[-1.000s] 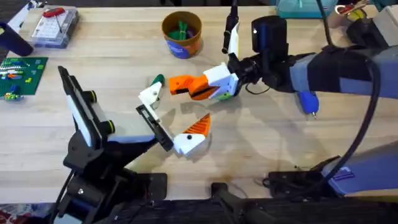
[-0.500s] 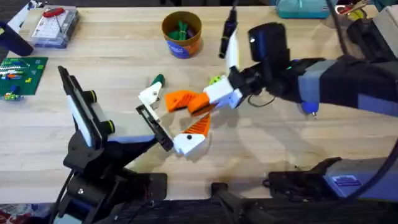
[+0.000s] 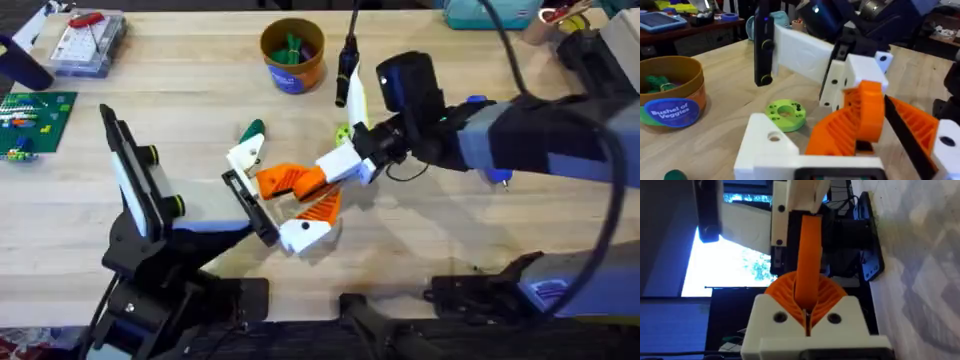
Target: Pick up the gripper from the table and insert it into the empty holder that is missing its gripper. Then pick up a screw, insert it into the mounting hole, and use the screwdriver to tighten it. Finally, clean up the table by picking up the vegetable and placing it into the bucket.
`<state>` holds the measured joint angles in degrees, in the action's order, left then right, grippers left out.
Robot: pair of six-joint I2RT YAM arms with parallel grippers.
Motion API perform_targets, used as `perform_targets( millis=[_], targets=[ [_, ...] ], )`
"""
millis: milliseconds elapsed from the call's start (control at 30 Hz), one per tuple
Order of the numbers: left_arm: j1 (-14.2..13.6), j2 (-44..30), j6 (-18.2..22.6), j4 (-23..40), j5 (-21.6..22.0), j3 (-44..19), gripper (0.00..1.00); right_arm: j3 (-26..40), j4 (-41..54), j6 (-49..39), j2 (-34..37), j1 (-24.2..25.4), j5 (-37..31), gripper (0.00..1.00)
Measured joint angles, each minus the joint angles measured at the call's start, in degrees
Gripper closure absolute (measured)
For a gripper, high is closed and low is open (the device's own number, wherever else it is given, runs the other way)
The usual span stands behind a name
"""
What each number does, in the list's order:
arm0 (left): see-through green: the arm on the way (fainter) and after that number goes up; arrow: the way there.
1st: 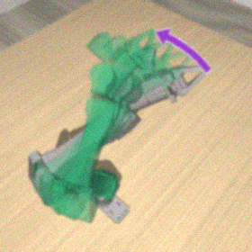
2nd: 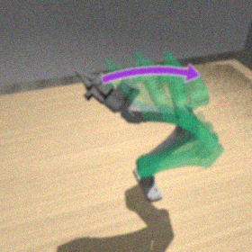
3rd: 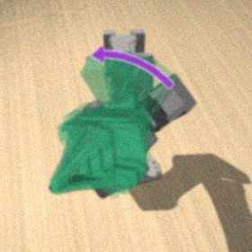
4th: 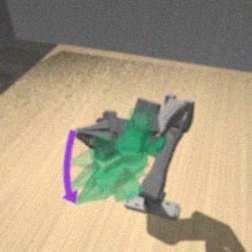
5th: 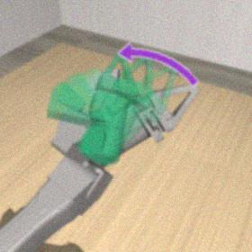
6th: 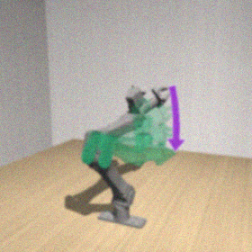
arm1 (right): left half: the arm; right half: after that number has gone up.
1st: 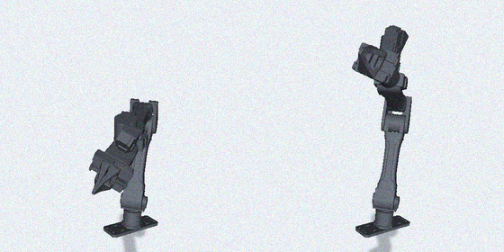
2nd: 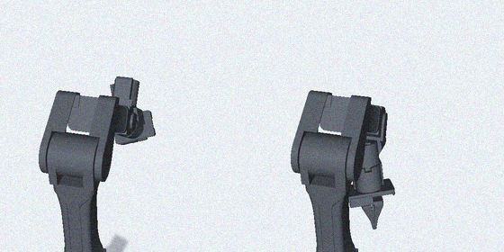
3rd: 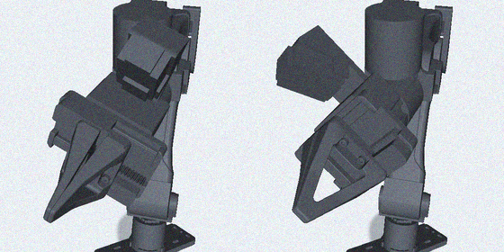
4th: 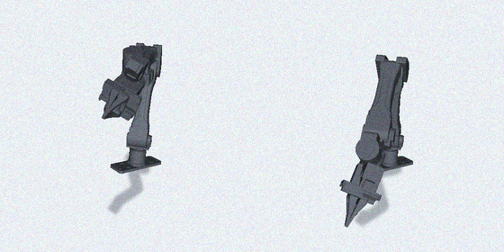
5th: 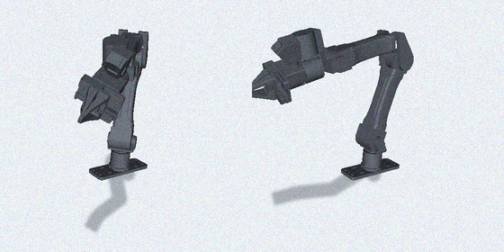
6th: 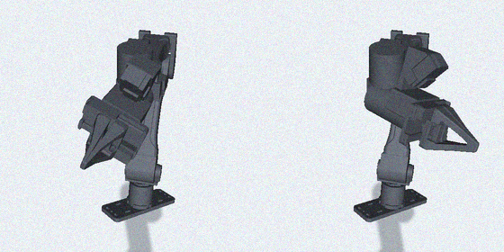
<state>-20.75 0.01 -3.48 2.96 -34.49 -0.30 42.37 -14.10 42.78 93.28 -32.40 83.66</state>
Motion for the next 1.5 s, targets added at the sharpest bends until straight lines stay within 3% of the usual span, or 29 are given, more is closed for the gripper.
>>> perform_targets(
  millis=[567,867,1500],
  targets=[
    [0.0,0.0,0.02,0.13,-0.47,0.0,0.01,0.87,-1.08,0.92,1.33,0.18,0.25,0.985],
    [0.0,0.0,0.02,0.17,-0.89,0.0,0.01,0.96,-1.12,0.92,1.33,4.87,0.37,0.985],
    [0.02,0.0,0.02,0.17,-0.43,0.0,0.01,0.98,-3.54,2.93,1.33,2.45,0.42,0.985]
  ],
)
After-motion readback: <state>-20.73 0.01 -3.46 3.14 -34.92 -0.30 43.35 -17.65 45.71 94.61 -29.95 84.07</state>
